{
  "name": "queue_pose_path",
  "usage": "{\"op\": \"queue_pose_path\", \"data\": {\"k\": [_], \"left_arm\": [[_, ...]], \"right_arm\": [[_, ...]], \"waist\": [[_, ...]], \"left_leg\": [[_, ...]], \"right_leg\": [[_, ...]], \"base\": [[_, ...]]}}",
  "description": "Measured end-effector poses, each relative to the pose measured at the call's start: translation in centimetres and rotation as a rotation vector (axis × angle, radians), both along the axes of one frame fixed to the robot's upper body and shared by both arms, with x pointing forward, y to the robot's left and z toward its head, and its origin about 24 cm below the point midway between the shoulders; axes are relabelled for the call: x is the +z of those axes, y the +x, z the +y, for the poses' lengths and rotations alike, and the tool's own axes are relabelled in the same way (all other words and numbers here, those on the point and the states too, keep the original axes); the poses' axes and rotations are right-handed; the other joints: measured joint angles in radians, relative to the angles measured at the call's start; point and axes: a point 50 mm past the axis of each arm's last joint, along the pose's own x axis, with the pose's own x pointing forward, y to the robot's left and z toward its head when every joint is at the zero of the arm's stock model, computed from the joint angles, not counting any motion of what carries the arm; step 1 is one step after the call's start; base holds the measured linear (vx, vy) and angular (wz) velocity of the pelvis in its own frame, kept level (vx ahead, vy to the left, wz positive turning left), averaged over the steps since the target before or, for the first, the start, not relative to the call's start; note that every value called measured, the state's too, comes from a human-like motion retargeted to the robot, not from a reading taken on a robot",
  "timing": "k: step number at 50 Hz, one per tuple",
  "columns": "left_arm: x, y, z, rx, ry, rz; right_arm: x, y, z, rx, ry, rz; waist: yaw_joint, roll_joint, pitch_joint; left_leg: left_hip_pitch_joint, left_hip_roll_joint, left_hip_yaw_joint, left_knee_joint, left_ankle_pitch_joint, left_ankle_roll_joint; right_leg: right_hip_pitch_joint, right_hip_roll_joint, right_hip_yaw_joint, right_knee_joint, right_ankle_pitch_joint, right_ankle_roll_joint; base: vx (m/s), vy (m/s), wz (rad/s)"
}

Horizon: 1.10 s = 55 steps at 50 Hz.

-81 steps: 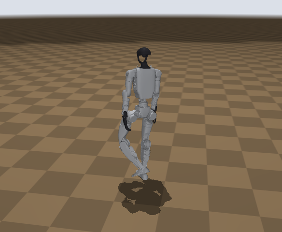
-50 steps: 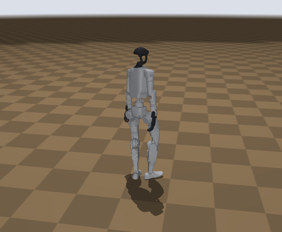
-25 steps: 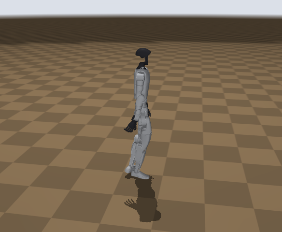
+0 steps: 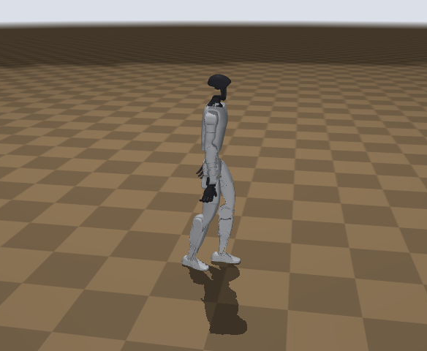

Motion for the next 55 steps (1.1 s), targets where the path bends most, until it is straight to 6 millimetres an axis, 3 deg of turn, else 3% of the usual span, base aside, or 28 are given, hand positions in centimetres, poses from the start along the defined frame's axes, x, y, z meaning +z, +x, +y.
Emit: {"op": "queue_pose_path", "data": {"k": [2,5,8,10,15,20,23,27,30,32,35,38,40,43,45,50,55], "left_arm": [[-0.1,0.9,0.3,0.027,0.022,-0.041],[-0.1,2.8,1.0,0.051,0.064,-0.108],[0.0,5.4,1.7,0.042,0.092,-0.209],[0.2,7.4,2.2,0.03,0.1,-0.299],[1.2,11.6,4.0,-0.011,0.156,-0.48],[1.8,13.7,4.5,-0.01,0.196,-0.529],[1.9,14.2,4.5,-0.008,0.178,-0.54],[1.6,13.5,3.9,-0.052,0.139,-0.496],[1.3,12.3,3.7,-0.106,0.11,-0.434],[1.0,11.1,3.3,-0.116,0.108,-0.432],[0.3,7.8,2.2,-0.045,0.121,-0.423],[-0.1,4.1,1.6,-0.021,0.109,-0.298],[-0.1,2.2,1.4,-0.036,0.093,-0.213],[0.1,0.7,2.1,-0.058,0.062,-0.124],[0.3,0.2,2.6,-0.076,0.043,-0.072],[0.3,-0.1,2.7,-0.032,0.074,-0.041],[-0.1,1.1,1.0,0.045,0.039,-0.106]], "right_arm": [[-0.1,-0.8,0.0,-0.018,-0.013,0.021],[-0.2,-2.1,0.2,-0.061,-0.016,0.056],[-0.2,-3.2,0.0,-0.088,-0.036,0.086],[-0.2,-3.4,-0.3,-0.092,-0.064,0.089],[-0.2,-4.0,-0.1,-0.099,-0.092,0.087],[-0.2,-4.8,0.1,-0.117,-0.052,0.131],[-0.1,-5.3,0.1,-0.118,-0.038,0.167],[0.1,-7.1,0.1,-0.141,-0.039,0.244],[0.5,-8.5,0.1,-0.161,-0.041,0.334],[0.8,-8.7,-0.2,-0.174,-0.057,0.372],[0.9,-8.2,-0.9,-0.145,-0.095,0.381],[0.6,-6.2,-0.9,-0.129,-0.111,0.299],[0.3,-4.5,-0.7,-0.139,-0.11,0.21],[0.1,-1.5,-0.4,-0.139,-0.089,0.087],[0.2,0.5,-0.1,-0.134,-0.073,0.021],[0.8,5.1,0.8,-0.092,-0.028,-0.115],[1.4,7.9,1.5,-0.048,0.027,-0.221]], "waist": [[-0.005,-0.005,-0.014],[-0.012,0.007,-0.019],[-0.023,0.047,-0.005],[-0.04,0.067,0.002],[-0.092,0.062,0.013],[-0.135,0.023,0.025],[-0.162,-0.009,0.039],[-0.185,-0.027,0.045],[-0.155,-0.029,0.044],[-0.13,-0.024,0.059],[-0.102,-0.026,0.053],[-0.077,-0.05,0.058],[-0.06,-0.066,0.068],[-0.042,-0.072,0.09],[-0.015,-0.047,0.099],[0.011,-0.014,0.063],[-0.033,-0.021,0.016]], "left_leg": [[0.027,0.033,0.077,0.001,-0.03,0.029],[0.072,0.041,0.069,-0.017,-0.058,0.075],[0.138,0.098,0.068,-0.047,-0.075,0.072],[0.166,0.123,0.06,-0.063,-0.083,0.072],[0.223,0.135,0.081,-0.111,-0.092,0.08],[0.286,0.093,0.094,-0.179,-0.097,0.085],[0.337,0.05,0.084,-0.215,-0.106,0.096],[0.415,0.009,0.04,-0.233,-0.134,0.12],[0.476,0.007,0.019,-0.212,-0.169,0.126],[0.503,0.016,0.023,-0.162,-0.163,0.126],[0.526,0.028,0.097,-0.077,-0.08,0.126],[0.486,0.047,0.125,0.126,0.054,0.126],[0.402,0.077,0.12,0.349,0.074,0.126],[0.306,0.253,0.166,0.741,-0.104,0.126],[0.231,0.347,0.159,0.937,-0.168,0.126],[0.003,0.284,0.163,0.98,-0.149,0.126],[-0.07,0.122,0.241,0.499,-0.121,0.126]], "right_leg": [[-0.006,-0.014,0.004,0.054,0.019,0.039],[-0.035,-0.016,0.027,0.181,0.127,0.069],[-0.142,-0.001,0.074,0.426,0.302,0.073],[-0.245,0.015,0.1,0.622,0.337,0.078],[-0.436,-0.008,0.019,0.819,0.097,0.068],[-0.572,0.0,-0.035,0.668,-0.098,-0.003],[-0.607,0.062,0.052,0.505,-0.122,-0.018],[-0.556,0.043,0.018,0.374,0.089,-0.15],[-0.499,0.057,0.028,0.403,0.032,-0.14],[-0.477,0.089,0.119,0.397,0.068,-0.142],[-0.38,0.071,0.057,0.36,0.029,-0.181],[-0.293,0.077,0.15,0.285,0.036,-0.177],[-0.23,0.049,0.134,0.234,0.031,-0.179],[-0.143,0.075,0.14,0.162,0.025,-0.214],[-0.108,0.105,0.133,0.118,0.04,-0.224],[-0.1,0.097,0.093,0.047,0.08,-0.179],[-0.118,0.003,0.023,0.011,0.094,-0.09]], "base": [[0.47,0.08,-0.32],[0.42,0.05,-0.37],[0.35,0.06,-0.41],[0.37,0.08,-0.32],[0.29,-0.01,-0.15],[0.26,-0.02,0.04],[0.35,-0.05,0.18],[0.44,-0.1,0.38],[0.59,-0.24,-0.06],[0.61,-0.2,-0.22],[0.63,-0.14,-0.63],[0.58,-0.14,-0.34],[0.55,-0.19,0.04],[0.58,-0.45,-0.05],[0.33,-0.09,-0.05],[0.03,0.4,0.33],[0.1,0.53,0.97]]}}
